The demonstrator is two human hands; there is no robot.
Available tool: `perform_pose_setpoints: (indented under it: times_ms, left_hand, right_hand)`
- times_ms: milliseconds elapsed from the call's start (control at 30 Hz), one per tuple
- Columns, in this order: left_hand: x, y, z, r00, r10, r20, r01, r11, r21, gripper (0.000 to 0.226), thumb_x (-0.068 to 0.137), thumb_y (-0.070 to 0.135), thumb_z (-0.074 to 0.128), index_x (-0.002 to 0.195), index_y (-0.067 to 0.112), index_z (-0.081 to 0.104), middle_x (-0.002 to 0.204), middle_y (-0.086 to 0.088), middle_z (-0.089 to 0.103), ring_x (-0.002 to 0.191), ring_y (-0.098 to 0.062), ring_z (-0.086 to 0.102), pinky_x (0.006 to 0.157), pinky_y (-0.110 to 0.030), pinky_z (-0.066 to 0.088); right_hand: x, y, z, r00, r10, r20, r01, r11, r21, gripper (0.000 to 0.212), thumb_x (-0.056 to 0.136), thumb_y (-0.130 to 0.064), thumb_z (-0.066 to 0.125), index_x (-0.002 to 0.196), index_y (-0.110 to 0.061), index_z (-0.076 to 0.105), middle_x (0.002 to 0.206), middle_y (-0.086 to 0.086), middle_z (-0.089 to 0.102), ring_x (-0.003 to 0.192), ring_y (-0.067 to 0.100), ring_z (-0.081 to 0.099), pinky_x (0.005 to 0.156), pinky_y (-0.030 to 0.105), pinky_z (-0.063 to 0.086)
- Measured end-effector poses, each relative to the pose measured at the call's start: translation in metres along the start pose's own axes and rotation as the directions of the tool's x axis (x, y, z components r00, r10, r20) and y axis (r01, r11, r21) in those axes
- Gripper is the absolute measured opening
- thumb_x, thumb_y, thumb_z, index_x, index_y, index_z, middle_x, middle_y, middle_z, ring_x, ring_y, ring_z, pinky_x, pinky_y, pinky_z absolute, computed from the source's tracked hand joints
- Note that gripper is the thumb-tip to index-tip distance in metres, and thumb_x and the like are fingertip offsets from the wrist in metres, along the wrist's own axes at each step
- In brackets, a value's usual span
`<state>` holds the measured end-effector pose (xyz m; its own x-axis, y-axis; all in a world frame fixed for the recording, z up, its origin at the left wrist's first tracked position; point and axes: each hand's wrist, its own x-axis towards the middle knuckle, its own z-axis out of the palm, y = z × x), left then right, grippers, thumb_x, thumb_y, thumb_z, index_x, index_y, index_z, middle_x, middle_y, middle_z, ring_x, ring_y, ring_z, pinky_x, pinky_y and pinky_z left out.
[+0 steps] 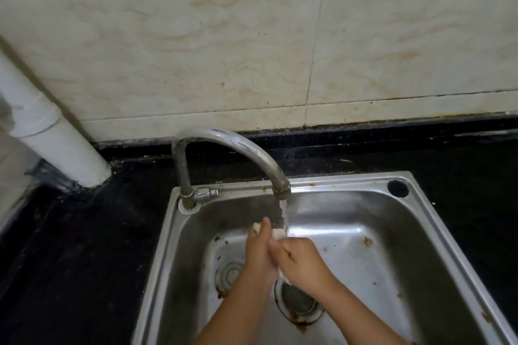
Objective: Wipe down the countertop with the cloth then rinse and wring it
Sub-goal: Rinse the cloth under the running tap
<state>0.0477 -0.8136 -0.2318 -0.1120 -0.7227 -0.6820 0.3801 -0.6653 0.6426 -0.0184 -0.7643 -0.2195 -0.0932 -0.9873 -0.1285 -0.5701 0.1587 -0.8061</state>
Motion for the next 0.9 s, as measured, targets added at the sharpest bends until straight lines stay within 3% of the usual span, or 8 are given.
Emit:
perform_pose_setpoints:
  times_ms: [133, 200, 367, 467, 533, 667, 767, 900]
  left_hand:
    - [-0.003, -0.008, 0.004, 1.0, -0.01, 0.015, 0.01, 1.0, -0.006, 0.018, 0.097, 0.017, 0.042, 0.089, 0.009, 0.056, 0.08, -0.012, 0.062, 0.072, -0.023, 0.059, 0.067, -0.033, 0.049]
    - [-0.007, -0.011, 0.002, 0.999, -0.025, 0.025, 0.025, 1.0, 0.0, 0.017, 0.096, 0.014, 0.044, 0.083, 0.009, 0.054, 0.078, -0.014, 0.061, 0.071, -0.026, 0.058, 0.068, -0.035, 0.049]
    - [0.006, -0.002, 0.006, 0.996, 0.009, -0.091, -0.015, 0.998, -0.061, 0.01, 0.095, 0.011, 0.045, 0.09, 0.007, 0.051, 0.079, -0.016, 0.057, 0.07, -0.025, 0.056, 0.067, -0.032, 0.047]
    - [0.014, 0.009, 0.015, 0.99, 0.088, -0.106, -0.091, 0.996, -0.019, 0.011, 0.094, 0.01, 0.043, 0.085, 0.01, 0.049, 0.074, -0.011, 0.051, 0.066, -0.02, 0.05, 0.059, -0.028, 0.043]
    - [0.013, 0.01, 0.023, 0.991, 0.101, -0.085, -0.096, 0.993, 0.066, 0.014, 0.094, 0.007, 0.044, 0.081, 0.012, 0.048, 0.07, -0.008, 0.05, 0.064, -0.018, 0.05, 0.056, -0.025, 0.045]
    - [0.015, -0.003, 0.027, 0.997, 0.061, -0.048, -0.051, 0.98, 0.193, 0.019, 0.095, 0.011, 0.044, 0.078, 0.017, 0.049, 0.088, -0.015, 0.056, 0.089, -0.028, 0.057, 0.087, -0.041, 0.047]
    - [0.018, -0.001, 0.022, 0.997, 0.06, -0.041, -0.055, 0.993, 0.103, 0.015, 0.096, 0.019, 0.045, 0.085, 0.011, 0.052, 0.087, -0.014, 0.057, 0.079, -0.027, 0.057, 0.076, -0.038, 0.048]
    - [0.02, 0.01, 0.008, 0.995, -0.027, 0.099, 0.023, 0.999, 0.04, 0.022, 0.093, 0.021, 0.049, 0.088, 0.003, 0.059, 0.08, -0.011, 0.066, 0.062, -0.019, 0.067, 0.056, -0.029, 0.055]
  right_hand:
    - [0.019, 0.011, -0.002, 0.976, 0.112, -0.188, -0.121, 0.992, -0.035, 0.045, 0.099, -0.025, 0.034, 0.088, 0.001, 0.07, 0.083, 0.017, 0.068, 0.078, 0.022, 0.063, 0.067, 0.023, 0.037]
    - [0.028, 0.02, -0.004, 0.965, 0.204, -0.168, -0.215, 0.975, -0.051, 0.044, 0.099, -0.025, 0.035, 0.091, 0.001, 0.07, 0.088, 0.019, 0.069, 0.084, 0.027, 0.064, 0.071, 0.024, 0.039]
    - [0.03, 0.018, -0.005, 0.978, 0.186, -0.09, -0.189, 0.982, -0.017, 0.046, 0.099, -0.025, 0.033, 0.073, -0.004, 0.064, 0.061, 0.001, 0.05, 0.054, 0.003, 0.043, 0.054, 0.014, 0.033]
    - [0.022, 0.005, 0.0, 0.994, 0.08, -0.073, -0.088, 0.99, -0.111, 0.046, 0.1, -0.029, 0.027, 0.082, -0.01, 0.064, 0.064, -0.001, 0.05, 0.057, 0.005, 0.045, 0.054, 0.011, 0.031]
    - [0.034, 0.007, -0.005, 0.98, 0.141, -0.139, -0.161, 0.976, -0.147, 0.049, 0.1, -0.029, 0.025, 0.088, -0.006, 0.067, 0.067, 0.004, 0.059, 0.063, 0.012, 0.055, 0.055, 0.015, 0.033]
    - [0.062, 0.026, -0.016, 0.935, 0.28, -0.219, -0.325, 0.922, -0.208, 0.048, 0.1, -0.028, 0.029, 0.1, 0.002, 0.066, 0.102, 0.022, 0.067, 0.098, 0.032, 0.06, 0.073, 0.028, 0.04]
    - [0.06, 0.035, -0.015, 0.906, 0.361, -0.221, -0.364, 0.931, 0.029, 0.047, 0.1, -0.027, 0.031, 0.092, 0.003, 0.065, 0.097, 0.023, 0.066, 0.088, 0.029, 0.059, 0.064, 0.025, 0.036]
    - [0.049, 0.032, -0.019, 0.874, 0.469, -0.132, -0.327, 0.765, 0.554, 0.041, 0.097, -0.032, 0.038, 0.074, -0.004, 0.058, 0.071, 0.01, 0.055, 0.068, 0.016, 0.051, 0.047, 0.011, 0.037]
